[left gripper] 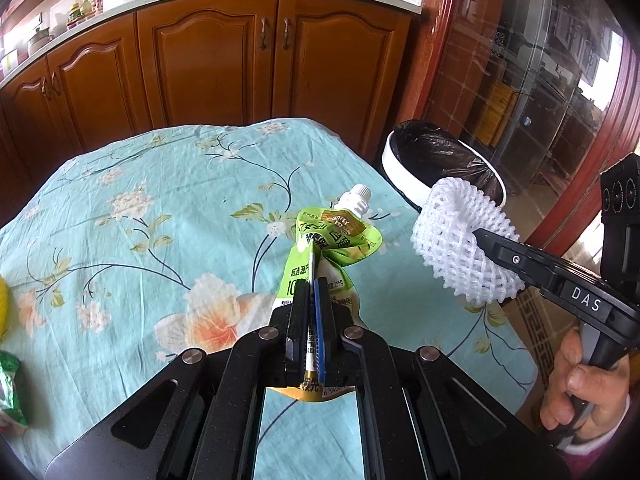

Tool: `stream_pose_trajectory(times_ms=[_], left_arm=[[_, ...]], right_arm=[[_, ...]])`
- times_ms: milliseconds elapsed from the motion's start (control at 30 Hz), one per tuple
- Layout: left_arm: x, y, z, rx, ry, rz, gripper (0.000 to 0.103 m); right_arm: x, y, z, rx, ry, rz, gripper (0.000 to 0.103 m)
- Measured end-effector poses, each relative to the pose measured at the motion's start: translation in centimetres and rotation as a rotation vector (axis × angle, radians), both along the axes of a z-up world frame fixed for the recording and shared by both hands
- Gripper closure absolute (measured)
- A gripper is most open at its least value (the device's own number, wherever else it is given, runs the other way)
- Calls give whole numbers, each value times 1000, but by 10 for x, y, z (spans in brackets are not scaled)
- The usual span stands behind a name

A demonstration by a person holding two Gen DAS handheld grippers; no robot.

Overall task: Collect trash
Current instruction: 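Carry the green pouch and white foam net over the bin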

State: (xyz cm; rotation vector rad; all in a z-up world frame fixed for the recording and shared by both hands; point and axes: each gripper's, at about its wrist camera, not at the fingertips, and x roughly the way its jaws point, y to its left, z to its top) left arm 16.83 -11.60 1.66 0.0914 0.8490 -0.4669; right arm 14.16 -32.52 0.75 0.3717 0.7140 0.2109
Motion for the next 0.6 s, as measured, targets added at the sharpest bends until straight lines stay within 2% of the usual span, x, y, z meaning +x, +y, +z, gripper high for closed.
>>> stream_pose_trajectory(times_ms=[600], left_arm=[[4, -28, 9, -2, -12, -46, 101]], right_arm=[[-10, -36, 2, 10, -13, -65, 90]])
